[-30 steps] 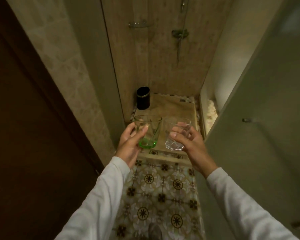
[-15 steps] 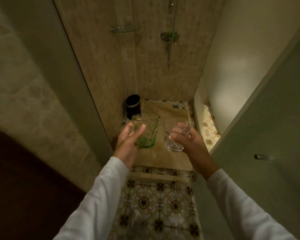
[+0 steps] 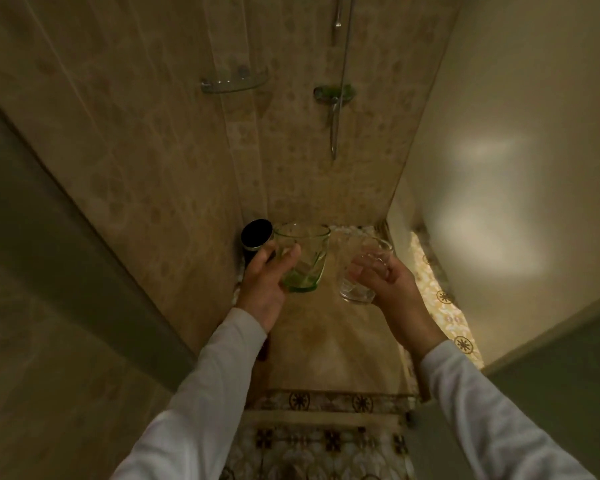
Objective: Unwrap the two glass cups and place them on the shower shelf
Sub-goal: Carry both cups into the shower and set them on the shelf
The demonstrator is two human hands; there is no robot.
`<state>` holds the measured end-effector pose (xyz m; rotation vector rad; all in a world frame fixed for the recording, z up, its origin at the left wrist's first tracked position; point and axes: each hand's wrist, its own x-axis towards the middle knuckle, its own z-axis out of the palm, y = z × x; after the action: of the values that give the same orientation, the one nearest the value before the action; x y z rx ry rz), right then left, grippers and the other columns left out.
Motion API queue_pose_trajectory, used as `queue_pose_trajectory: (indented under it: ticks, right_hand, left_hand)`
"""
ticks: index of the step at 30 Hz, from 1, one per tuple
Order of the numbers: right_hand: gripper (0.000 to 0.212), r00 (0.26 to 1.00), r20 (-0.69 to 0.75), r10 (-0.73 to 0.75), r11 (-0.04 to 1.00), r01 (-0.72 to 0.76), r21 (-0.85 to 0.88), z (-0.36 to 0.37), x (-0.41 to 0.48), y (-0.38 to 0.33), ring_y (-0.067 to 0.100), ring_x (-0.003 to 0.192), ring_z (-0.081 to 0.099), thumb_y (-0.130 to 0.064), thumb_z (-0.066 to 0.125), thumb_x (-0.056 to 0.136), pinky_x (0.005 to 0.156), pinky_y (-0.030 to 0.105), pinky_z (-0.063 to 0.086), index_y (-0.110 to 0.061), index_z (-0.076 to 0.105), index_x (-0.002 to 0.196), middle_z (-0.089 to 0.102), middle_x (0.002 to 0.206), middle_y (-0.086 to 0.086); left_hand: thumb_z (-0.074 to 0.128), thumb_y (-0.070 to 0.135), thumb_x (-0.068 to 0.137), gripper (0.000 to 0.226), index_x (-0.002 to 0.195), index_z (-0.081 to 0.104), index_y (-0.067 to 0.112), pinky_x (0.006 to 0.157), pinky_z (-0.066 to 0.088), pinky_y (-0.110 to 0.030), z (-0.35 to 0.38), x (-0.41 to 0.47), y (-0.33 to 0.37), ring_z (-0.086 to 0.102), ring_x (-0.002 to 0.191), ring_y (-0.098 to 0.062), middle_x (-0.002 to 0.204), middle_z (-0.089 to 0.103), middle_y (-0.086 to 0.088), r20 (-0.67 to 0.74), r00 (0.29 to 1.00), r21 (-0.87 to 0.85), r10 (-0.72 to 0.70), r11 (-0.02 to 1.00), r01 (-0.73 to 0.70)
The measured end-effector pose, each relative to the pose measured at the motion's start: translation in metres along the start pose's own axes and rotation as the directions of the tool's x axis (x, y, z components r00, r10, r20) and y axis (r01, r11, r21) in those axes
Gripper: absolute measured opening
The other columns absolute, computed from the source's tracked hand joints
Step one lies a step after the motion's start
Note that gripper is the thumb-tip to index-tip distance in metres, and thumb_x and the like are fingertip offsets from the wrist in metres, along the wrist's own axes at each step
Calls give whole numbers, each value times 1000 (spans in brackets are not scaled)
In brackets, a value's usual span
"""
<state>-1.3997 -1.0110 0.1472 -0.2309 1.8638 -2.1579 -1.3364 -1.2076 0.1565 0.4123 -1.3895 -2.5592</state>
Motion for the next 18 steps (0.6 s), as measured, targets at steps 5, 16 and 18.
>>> queue_pose_trajectory:
  ticks: [5,16,18]
  right_hand:
    - [49,1000,-21,10,1000,-10,18,4,59,-4,22,104,73,-33,87,64,91,47,55,-30,70,110,79,106,-2]
    - [34,997,-73,-22,1000,21,-18,-27,197,-8,33,103,67,-36,88,62,98,69,49,-36,77,95,76,108,10]
    - [32,997,-50,-52,998,51,-31,-38,228,-13,32,101,68,-40,87,62,96,65,52,-39,78,92,77,103,6]
  left_hand:
    - [82,31,69,72,132,55,12,107,41,-56,-2,66,12,61,119,-31,128,65,-14,51,998,-9,-31,999,32]
    - [87,38,58,85,132,56,8,91,54,-44,30,201,0,60,119,-34,129,63,-17,-27,999,11,-37,999,37]
    - [88,42,60,84,131,57,9,84,56,-40,40,231,-3,61,118,-34,130,62,-18,-26,999,23,-28,999,28]
